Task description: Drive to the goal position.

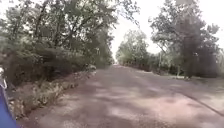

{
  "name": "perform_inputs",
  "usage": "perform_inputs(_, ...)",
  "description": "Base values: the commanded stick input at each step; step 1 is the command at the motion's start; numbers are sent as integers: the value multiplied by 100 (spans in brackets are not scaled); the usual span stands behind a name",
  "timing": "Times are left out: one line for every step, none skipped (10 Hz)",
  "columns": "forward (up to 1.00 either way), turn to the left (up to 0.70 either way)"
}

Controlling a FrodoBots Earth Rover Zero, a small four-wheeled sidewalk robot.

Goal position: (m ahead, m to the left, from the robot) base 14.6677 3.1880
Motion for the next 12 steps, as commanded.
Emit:
perform_inputs(70, -3)
perform_inputs(70, -3)
perform_inputs(70, -3)
perform_inputs(70, -3)
perform_inputs(70, -3)
perform_inputs(70, -3)
perform_inputs(70, -3)
perform_inputs(70, -3)
perform_inputs(70, -3)
perform_inputs(70, -3)
perform_inputs(70, -3)
perform_inputs(70, -3)
